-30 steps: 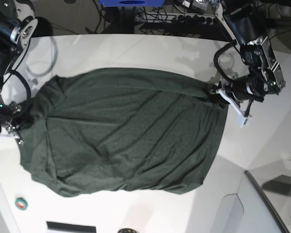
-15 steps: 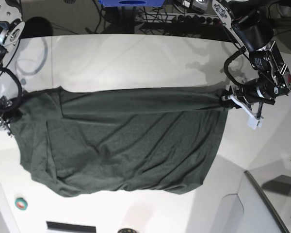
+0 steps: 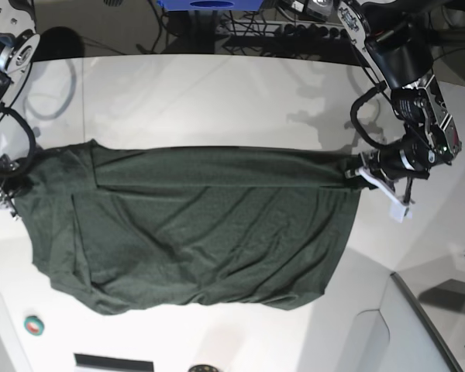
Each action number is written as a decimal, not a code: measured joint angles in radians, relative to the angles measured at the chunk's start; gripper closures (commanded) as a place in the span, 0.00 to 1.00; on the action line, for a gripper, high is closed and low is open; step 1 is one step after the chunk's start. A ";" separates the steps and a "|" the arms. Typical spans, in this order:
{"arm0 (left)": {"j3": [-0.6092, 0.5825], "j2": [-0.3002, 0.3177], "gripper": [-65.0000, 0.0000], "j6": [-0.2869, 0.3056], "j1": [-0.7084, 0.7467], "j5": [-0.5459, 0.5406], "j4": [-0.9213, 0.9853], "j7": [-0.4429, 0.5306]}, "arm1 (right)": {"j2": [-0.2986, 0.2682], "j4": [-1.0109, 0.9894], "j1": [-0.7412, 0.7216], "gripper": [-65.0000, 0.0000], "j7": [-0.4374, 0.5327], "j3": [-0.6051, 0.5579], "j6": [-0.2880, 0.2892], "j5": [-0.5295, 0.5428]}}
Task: Layout the t-shirt on the table in an organized manner, then fold the t-shirt properly
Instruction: 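Lift the grasped edge with both grippers and pull it toward the arms, then release the edge and raise both grippers off the shirt, then lower the right gripper onto the shirt corner beside it and grasp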
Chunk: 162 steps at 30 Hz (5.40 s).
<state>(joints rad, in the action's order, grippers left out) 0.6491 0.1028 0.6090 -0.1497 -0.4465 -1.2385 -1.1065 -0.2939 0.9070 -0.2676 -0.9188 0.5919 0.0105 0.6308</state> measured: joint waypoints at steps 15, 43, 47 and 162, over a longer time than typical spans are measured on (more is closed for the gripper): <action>0.000 0.003 1.00 -0.003 -0.005 0.004 0.045 0.041 | 0.000 0.002 0.000 0.54 0.027 0.000 0.000 0.002; 0.213 0.081 0.03 0.084 0.277 0.001 -0.227 0.054 | 0.250 0.351 0.329 0.54 0.040 0.006 0.111 0.023; 0.218 0.102 0.03 0.080 0.392 0.005 -0.227 0.214 | 0.245 0.309 0.313 0.54 0.060 0.003 0.120 0.043; 0.205 0.086 0.91 0.081 0.471 -0.002 -0.185 0.266 | 0.250 0.266 0.133 1.00 0.064 -0.522 0.200 -0.002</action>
<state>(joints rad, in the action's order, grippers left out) 0.8539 0.1890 0.6899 0.3210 -0.4484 -1.4239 -0.8402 -0.0441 1.1728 -0.1349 -0.8551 0.0696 0.2104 0.6292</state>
